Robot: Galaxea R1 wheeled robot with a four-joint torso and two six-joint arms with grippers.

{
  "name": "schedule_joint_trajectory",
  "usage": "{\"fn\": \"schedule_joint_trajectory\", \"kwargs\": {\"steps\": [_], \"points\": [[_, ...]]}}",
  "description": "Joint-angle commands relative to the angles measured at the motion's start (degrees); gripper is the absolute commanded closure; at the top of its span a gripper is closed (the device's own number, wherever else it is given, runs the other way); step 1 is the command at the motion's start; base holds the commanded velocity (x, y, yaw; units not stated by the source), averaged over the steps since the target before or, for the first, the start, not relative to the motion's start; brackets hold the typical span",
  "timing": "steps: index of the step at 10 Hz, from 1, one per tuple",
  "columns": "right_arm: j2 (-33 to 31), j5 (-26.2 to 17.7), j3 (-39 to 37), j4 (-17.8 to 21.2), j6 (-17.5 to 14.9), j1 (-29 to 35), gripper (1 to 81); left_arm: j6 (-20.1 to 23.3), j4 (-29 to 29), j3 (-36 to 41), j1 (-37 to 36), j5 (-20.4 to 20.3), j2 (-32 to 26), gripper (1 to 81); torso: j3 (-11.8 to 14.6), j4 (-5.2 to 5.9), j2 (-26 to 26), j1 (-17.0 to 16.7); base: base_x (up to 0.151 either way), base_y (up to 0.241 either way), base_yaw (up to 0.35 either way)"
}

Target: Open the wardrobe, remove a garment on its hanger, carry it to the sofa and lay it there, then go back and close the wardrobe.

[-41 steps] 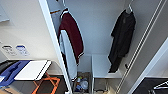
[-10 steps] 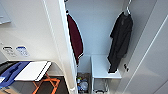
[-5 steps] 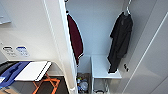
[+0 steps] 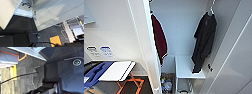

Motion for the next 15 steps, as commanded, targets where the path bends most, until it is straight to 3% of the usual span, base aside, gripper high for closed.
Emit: {"fn": "schedule_joint_trajectory", "kwargs": {"steps": [1, 5, 7, 15], "points": [[3.4, -2.5, -5.1, 2.3, 0.4, 0.4, 1.0, -0.2, -4.3, -2.8, -2.8, -3.9, 2.1, 1.0, 0.0, 0.00, 0.0, 0.0, 0.000, 0.000, 0.000], [8.5, -3.1, -12.3, 3.3, 0.4, -0.5, 1.0, -3.6, -4.4, -12.6, -4.1, -12.4, 8.8, 1.0, 0.0, 0.00, 0.0, 0.0, 0.000, 0.000, 0.000], [9.4, -3.2, -13.5, 3.4, 0.4, -0.5, 1.0, -6.9, -4.4, -18.3, -6.6, -12.5, 12.0, 1.0, 0.0, 0.00, 0.0, 0.0, 0.000, 0.000, 0.000], [9.8, -3.2, -13.2, 4.1, 0.4, 0.4, 1.0, -10.6, -5.1, -26.1, -13.6, -12.6, 17.3, 1.0, 0.0, 0.00, 0.0, 0.0, 0.000, 0.000, 0.000]]}}
